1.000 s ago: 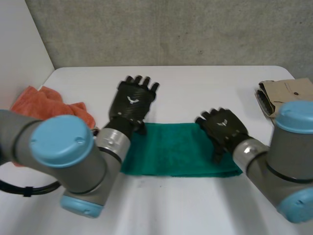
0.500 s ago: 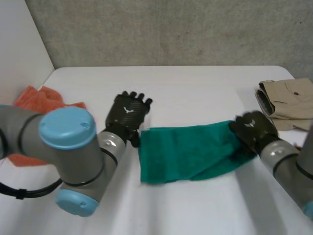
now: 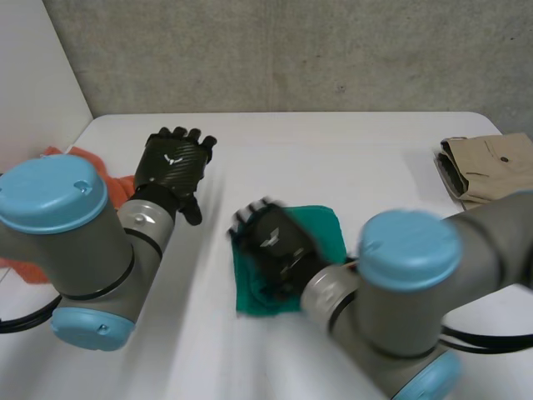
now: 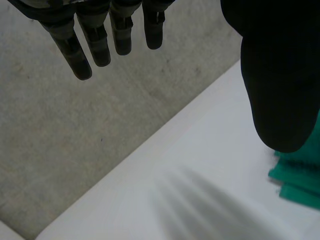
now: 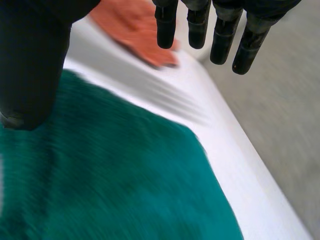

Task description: Fold the laundry.

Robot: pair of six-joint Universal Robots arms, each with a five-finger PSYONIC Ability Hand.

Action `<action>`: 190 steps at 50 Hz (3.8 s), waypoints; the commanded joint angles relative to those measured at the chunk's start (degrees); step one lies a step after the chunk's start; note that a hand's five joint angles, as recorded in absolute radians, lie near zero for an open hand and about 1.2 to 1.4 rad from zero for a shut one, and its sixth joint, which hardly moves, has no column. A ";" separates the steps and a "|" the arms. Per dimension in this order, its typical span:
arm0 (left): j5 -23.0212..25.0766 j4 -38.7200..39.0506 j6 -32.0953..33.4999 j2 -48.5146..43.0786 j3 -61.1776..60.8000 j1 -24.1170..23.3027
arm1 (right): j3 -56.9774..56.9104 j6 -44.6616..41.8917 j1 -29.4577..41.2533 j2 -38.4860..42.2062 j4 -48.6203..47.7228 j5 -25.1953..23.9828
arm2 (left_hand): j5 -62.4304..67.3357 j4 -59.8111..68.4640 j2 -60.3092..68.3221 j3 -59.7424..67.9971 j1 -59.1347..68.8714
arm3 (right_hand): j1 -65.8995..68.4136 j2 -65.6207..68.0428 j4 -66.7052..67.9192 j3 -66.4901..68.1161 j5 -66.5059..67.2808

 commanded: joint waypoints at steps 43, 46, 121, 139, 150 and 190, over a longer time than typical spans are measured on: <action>-8.45 -16.51 -0.30 -20.55 12.72 -10.81 | -7.99 20.09 -8.45 11.05 12.94 4.78 | -1.29 -0.34 -0.19 -0.69 0.68 | -1.44 -2.51 -3.32 -2.23 -3.36; -8.10 -16.51 -0.47 -19.41 12.72 -10.72 | -8.16 19.29 -8.71 10.79 13.21 6.81 | -1.46 -0.50 -0.35 -0.86 0.51 | -1.44 -2.51 -3.32 -2.23 -3.36; 26.53 -30.14 -8.30 -2.09 22.83 -2.90 | -1.31 7.43 -1.76 12.90 -12.72 9.10 | -0.45 0.50 0.66 0.15 1.52 | 68.23 67.16 66.36 67.44 66.31; 26.53 -29.43 -8.47 -2.00 22.65 -3.34 | 2.21 1.98 -16.36 8.77 -7.80 2.51 | -0.28 0.67 0.82 0.32 1.68 | 18.83 17.76 16.96 18.04 16.91; 26.53 -29.43 -8.38 -2.00 21.60 -3.17 | 5.98 4.53 -16.88 4.47 -7.09 1.63 | -0.11 0.84 0.99 0.49 1.85 | 8.74 7.67 6.86 7.95 6.81; 26.53 -28.12 -9.35 -2.09 19.40 -2.90 | -8.86 4.61 -16.88 16.41 -8.15 1.19 | 0.56 1.51 1.66 1.16 2.52 | 49.37 48.29 47.49 48.57 47.44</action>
